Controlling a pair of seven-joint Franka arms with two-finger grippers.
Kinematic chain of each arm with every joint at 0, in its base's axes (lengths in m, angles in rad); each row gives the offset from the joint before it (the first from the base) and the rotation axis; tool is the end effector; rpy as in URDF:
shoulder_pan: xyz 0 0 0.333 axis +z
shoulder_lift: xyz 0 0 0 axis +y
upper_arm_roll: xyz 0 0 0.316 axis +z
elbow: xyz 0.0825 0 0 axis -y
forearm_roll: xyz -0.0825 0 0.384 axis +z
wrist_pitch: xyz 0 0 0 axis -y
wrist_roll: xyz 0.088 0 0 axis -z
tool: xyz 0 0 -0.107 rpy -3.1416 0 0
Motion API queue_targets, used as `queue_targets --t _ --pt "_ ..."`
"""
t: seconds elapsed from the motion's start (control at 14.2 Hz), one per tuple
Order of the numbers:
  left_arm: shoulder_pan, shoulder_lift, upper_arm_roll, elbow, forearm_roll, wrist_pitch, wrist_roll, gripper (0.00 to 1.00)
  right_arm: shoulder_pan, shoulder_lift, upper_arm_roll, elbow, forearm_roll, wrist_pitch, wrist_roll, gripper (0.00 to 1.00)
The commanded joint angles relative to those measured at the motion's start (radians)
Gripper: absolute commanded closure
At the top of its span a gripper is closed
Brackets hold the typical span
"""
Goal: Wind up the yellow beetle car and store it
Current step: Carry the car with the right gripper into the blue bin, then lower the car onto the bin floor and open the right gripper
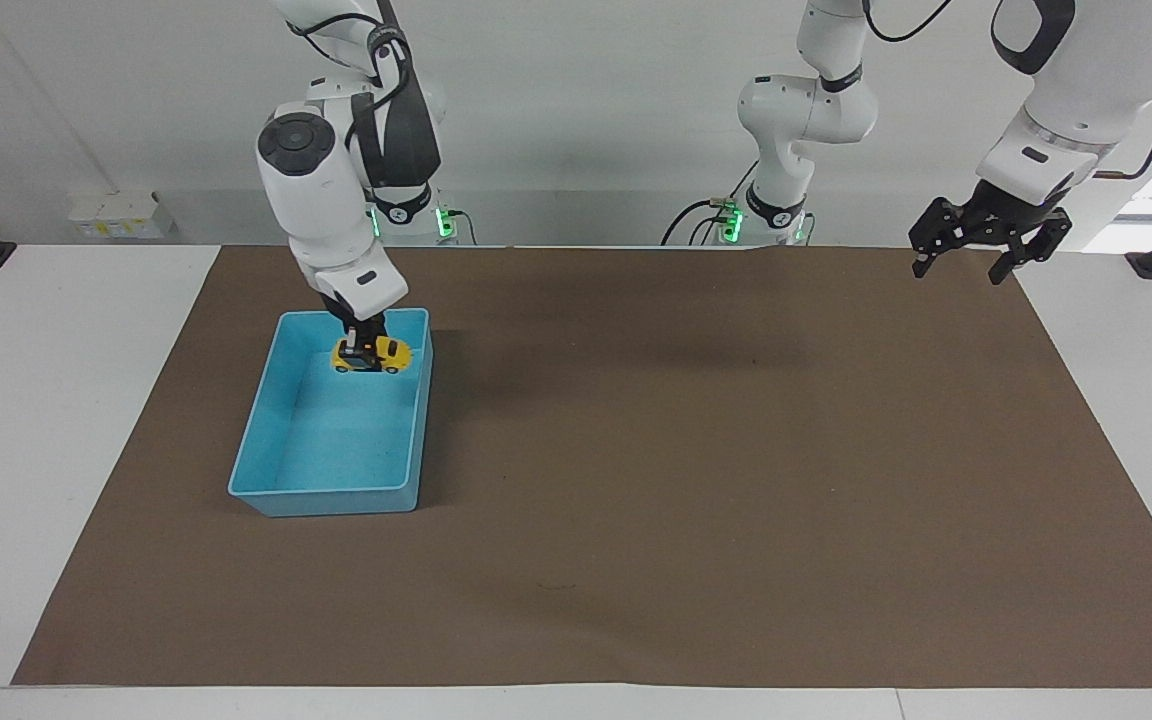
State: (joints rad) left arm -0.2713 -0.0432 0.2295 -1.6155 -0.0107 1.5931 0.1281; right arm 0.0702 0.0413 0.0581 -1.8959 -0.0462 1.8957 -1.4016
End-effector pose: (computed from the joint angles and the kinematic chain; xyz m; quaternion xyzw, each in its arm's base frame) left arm 0.5430 -0.0210 0.6284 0.9963 -0.0848 0.0103 0.0098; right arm 0.5629 0.0688 0.4743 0.7157 0.6978 -0.0288 0.0042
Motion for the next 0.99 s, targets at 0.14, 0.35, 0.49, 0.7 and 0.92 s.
queue_targets --t 0.14,0.35,0.49,0.7,0.92 --pt "-0.005 -0.014 -0.004 0.002 0.011 -0.019 -0.01 0.0 -0.055 -0.067 0.008 -0.123 -0.003 0.045 -0.053 1.0" --pt "-0.006 -0.012 -0.004 0.0 0.011 -0.019 -0.01 0.0 -0.072 -0.08 0.008 -0.202 -0.004 0.117 -0.066 1.0" --pt "-0.006 -0.014 -0.004 0.0 0.011 -0.021 -0.01 0.0 -0.087 -0.081 0.008 -0.247 -0.004 0.16 -0.068 1.0" --pt "-0.006 -0.012 -0.004 0.0 0.011 -0.019 -0.016 0.0 -0.107 -0.069 0.008 -0.27 -0.004 0.189 -0.097 1.0" --pt "-0.002 -0.014 -0.004 0.0 0.009 -0.018 -0.016 0.0 -0.115 -0.044 0.008 -0.337 -0.004 0.319 -0.115 1.0"
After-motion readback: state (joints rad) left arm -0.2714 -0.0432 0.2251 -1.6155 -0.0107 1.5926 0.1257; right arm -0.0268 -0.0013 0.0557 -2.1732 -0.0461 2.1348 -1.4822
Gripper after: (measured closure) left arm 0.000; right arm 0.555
